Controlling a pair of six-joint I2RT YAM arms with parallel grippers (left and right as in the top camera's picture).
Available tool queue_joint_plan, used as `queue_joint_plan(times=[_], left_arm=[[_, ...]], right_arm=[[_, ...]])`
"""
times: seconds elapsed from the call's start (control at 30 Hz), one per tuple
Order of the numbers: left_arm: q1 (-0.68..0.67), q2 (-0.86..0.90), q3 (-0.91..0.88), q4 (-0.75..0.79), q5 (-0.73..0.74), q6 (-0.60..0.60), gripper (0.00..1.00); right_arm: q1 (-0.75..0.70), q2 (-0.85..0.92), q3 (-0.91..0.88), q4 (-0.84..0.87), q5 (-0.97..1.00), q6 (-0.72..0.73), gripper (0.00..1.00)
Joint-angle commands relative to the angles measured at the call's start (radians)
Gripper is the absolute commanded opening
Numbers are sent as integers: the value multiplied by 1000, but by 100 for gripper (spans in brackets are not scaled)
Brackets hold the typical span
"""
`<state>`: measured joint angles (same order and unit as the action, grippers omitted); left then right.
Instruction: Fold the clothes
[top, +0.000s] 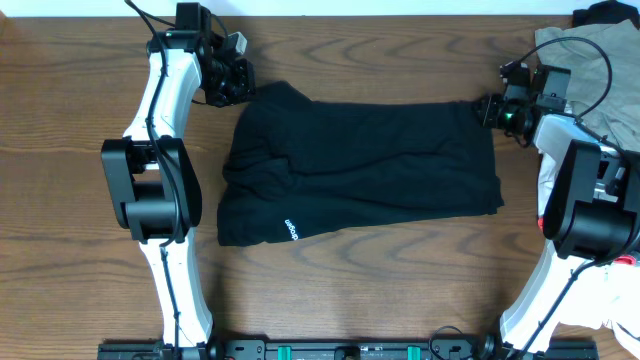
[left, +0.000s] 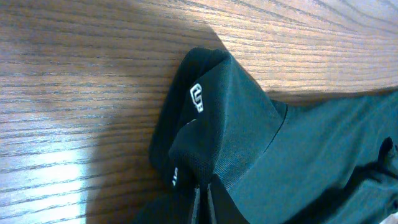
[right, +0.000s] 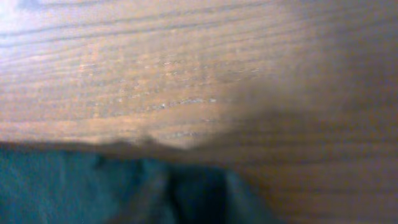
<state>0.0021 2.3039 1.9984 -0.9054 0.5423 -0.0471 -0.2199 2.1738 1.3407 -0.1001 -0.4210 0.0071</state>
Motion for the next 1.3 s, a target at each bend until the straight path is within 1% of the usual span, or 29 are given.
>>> queue_joint_plan(times=[0.0, 0.03, 0.2, 0.43, 0.67, 0.8, 0.93, 1.0, 1.1, 1.27], left_arm=[[-3, -15, 6, -2, -13, 17, 6], [-3, -15, 7, -2, -13, 17, 6], [-2, -23, 7, -14, -13, 18, 6], [2, -61, 7, -59, -16, 18, 6], [2, -141, 7, -190, -16, 18, 6], [2, -189, 7, -269, -16, 21, 6], [1, -202, 7, -367, -17, 21, 6], [1, -201, 6, -417, -43, 21, 6], [1, -201, 6, -490, -139, 21, 6], [1, -200, -1, -563, -232, 21, 6]], right_arm=[[11, 45, -9, -15, -10, 9, 5], [10, 45, -8, -16, -10, 21, 1], [-6, 20, -7, -37, -10, 60, 1], [-37, -155, -7, -103, -9, 75, 1], [-42, -333, -7, -264, -2, 75, 1], [-42, -367, -7, -370, -2, 74, 1], [-42, -369, -7, -486, 10, 74, 1], [-42, -369, -7, -542, 41, 74, 1], [-42, -369, -7, -616, 105, 72, 1], [-43, -369, -7, -705, 184, 63, 2]])
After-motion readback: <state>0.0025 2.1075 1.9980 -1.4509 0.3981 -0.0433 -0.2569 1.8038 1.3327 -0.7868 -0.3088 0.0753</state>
